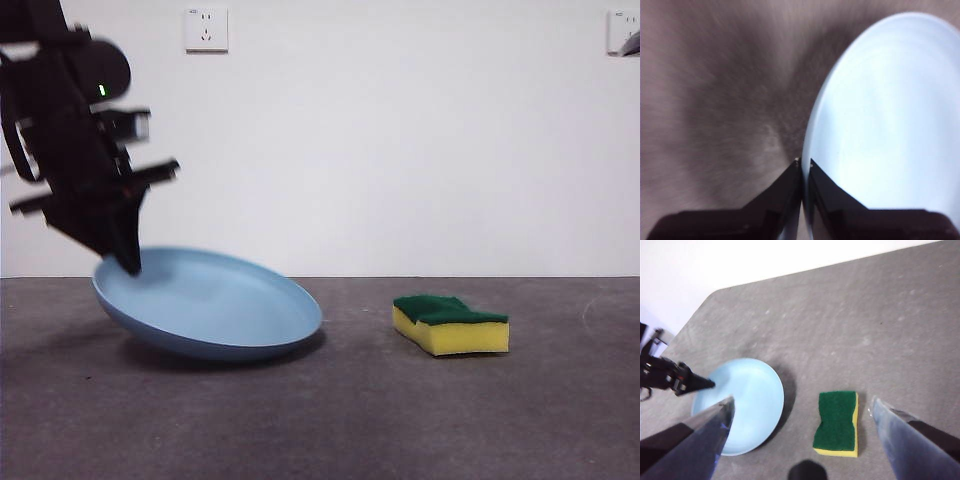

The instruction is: Pick up the plate,pick up the cloth,clean the plate with the cloth

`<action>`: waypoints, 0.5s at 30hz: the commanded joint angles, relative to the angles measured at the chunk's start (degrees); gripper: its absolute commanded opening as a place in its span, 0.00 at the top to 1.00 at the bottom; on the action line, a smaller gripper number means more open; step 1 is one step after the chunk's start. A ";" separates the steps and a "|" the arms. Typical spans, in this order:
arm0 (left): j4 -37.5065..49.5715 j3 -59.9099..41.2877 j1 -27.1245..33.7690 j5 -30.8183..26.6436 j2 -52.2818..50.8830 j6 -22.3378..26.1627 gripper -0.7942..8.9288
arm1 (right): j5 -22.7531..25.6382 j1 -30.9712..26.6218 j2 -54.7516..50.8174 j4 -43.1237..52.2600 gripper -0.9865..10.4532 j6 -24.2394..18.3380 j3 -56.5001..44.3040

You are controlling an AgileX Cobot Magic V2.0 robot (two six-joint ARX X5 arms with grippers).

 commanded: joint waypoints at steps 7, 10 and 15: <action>-2.43 -0.33 -0.09 -0.42 -14.08 1.11 0.93 | 5.53 7.91 13.40 -11.76 0.51 -6.19 13.29; -2.95 -0.33 -0.09 -0.39 -17.38 1.11 0.93 | 9.99 11.96 20.41 -17.81 0.51 -9.07 19.39; -5.60 -0.33 -0.09 -0.37 -19.74 1.11 0.93 | 17.29 17.62 30.88 -21.09 0.51 -11.02 25.90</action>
